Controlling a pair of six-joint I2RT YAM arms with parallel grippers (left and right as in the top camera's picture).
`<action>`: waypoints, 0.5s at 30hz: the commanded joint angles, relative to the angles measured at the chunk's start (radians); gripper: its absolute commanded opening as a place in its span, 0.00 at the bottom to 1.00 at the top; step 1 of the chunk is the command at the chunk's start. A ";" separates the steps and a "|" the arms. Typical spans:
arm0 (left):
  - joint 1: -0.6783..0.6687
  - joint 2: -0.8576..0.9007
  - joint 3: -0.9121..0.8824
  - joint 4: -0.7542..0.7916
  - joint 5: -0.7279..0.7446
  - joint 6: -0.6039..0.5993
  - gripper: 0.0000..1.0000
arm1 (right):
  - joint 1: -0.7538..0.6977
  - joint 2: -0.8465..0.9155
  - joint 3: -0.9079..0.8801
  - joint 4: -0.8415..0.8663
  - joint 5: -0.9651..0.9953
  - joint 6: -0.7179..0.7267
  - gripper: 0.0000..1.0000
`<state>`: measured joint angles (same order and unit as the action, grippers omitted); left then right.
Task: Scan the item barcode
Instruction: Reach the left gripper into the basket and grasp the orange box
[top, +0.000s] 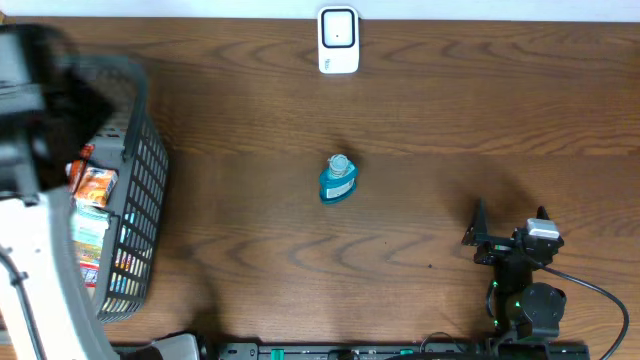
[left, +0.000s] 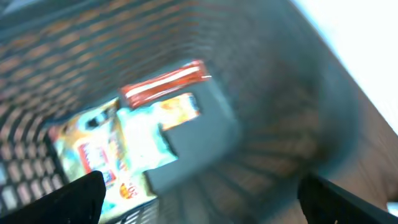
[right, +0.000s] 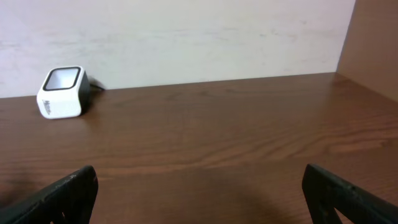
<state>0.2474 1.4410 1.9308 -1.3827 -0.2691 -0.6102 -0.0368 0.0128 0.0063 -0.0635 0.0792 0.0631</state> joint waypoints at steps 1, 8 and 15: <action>0.177 0.032 -0.116 0.016 0.148 -0.069 0.99 | 0.005 -0.002 -0.001 -0.003 0.008 -0.013 0.99; 0.376 0.053 -0.471 0.239 0.347 -0.064 0.97 | 0.005 -0.002 -0.001 -0.003 0.008 -0.013 0.99; 0.402 0.054 -0.784 0.574 0.424 -0.057 0.96 | 0.005 -0.002 -0.001 -0.003 0.008 -0.012 0.99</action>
<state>0.6464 1.5017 1.2388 -0.8925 0.0887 -0.6624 -0.0368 0.0128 0.0063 -0.0639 0.0788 0.0631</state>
